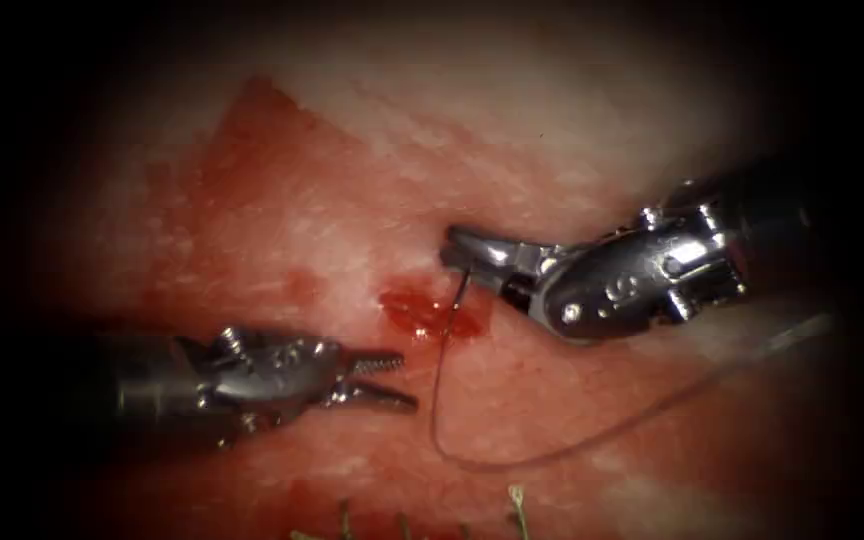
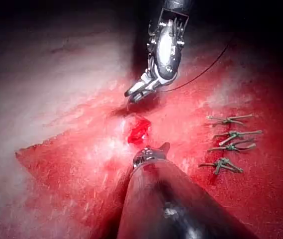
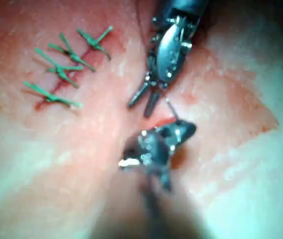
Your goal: Wound Closure
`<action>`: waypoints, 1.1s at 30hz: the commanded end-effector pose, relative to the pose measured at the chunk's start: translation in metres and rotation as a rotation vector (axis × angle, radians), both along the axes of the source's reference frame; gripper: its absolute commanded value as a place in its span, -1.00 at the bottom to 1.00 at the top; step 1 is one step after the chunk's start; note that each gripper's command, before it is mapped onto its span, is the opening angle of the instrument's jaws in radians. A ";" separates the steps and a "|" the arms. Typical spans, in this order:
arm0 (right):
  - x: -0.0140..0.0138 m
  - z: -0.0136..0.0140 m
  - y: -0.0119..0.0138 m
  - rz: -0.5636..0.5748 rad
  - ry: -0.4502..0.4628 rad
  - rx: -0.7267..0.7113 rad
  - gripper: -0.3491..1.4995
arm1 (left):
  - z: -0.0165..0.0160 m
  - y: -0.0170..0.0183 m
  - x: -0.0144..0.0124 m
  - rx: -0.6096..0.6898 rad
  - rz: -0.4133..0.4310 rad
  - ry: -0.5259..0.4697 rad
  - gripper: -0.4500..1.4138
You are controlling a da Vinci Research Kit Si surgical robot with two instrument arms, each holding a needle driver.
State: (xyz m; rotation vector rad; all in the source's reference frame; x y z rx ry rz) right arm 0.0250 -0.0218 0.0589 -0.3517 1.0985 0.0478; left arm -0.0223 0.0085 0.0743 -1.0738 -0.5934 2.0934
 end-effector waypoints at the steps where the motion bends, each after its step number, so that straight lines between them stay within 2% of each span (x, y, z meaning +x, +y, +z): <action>1: -0.0002 0.0015 -0.0006 0.013 0.004 0.030 -1.00 | 0.0005 -0.0008 -0.0007 0.004 0.001 -0.001 -0.46; 7: -0.0013 0.0038 0.0012 0.112 0.097 0.222 -1.00 | 0.0005 -0.0008 -0.0007 0.004 0.002 -0.001 -0.46; 19: -0.0013 0.0039 0.0035 0.131 0.108 0.257 -1.00 | 0.0006 -0.0008 -0.0007 0.004 0.004 0.000 -0.46; 33: -0.0010 0.0042 0.0040 0.072 0.118 0.277 -1.00 | 0.0008 -0.0010 -0.0009 0.004 0.009 0.000 -0.46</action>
